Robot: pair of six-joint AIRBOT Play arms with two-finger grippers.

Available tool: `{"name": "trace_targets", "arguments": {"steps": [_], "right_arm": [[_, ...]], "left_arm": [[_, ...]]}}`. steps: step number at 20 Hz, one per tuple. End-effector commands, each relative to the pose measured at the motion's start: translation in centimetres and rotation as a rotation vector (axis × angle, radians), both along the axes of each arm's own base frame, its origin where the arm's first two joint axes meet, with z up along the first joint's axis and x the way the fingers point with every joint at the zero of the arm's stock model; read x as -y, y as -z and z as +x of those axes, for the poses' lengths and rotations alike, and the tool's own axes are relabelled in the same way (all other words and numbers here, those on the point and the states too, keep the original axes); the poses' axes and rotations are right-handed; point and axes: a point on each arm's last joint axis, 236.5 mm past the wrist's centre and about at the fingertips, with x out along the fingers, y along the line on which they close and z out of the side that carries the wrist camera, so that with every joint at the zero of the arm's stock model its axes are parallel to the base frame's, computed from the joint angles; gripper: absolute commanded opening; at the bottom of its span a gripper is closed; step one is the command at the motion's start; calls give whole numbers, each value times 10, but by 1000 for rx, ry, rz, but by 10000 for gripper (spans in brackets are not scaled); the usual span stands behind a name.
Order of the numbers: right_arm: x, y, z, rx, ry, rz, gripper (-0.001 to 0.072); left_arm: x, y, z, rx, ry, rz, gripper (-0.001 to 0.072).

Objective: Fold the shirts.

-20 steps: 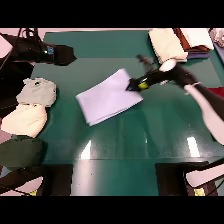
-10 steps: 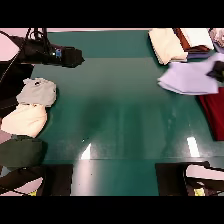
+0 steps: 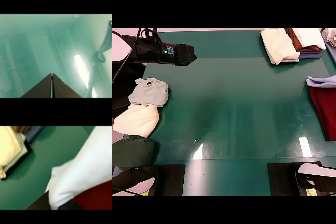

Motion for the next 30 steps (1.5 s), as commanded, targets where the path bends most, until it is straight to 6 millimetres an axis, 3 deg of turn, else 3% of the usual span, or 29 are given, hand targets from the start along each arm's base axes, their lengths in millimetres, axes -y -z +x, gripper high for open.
{"name": "trace_targets", "arguments": {"steps": [1,3,8,12,15,19,20,21,22,24,27,29,30], "right_arm": [[10,-42,2,71,8,-71,17],[4,-49,1,64,-20,-79,17],[-16,-42,-8,1,-102,-61,17],[-24,-52,-23,-31,-118,-108,17],[-22,-37,-47,-159,-116,-135,18],[-23,10,-84,-366,-97,-64,26],[-20,23,-97,-431,-67,-43,160],[-17,35,-110,-496,-46,-34,382],[-14,41,-120,-542,-29,-34,500],[-10,39,-129,-569,-1,-51,530],[-7,9,-121,-469,26,-126,530],[-21,-14,-106,-359,7,-132,530],[-38,-26,-94,-292,-30,-110,529]], "left_arm": [[0,0,0,-4,-3,-3,23],[0,0,0,-3,-2,-2,23],[0,1,0,-3,-1,0,23],[0,1,0,6,7,10,23],[0,1,0,13,13,18,23],[0,1,0,27,27,34,23],[0,1,0,27,27,34,23],[0,1,0,27,27,34,23],[0,1,0,27,27,34,23],[0,0,0,27,27,34,23],[0,0,0,26,27,33,23],[0,0,0,27,27,30,23],[1,0,0,26,28,29,24]]}}
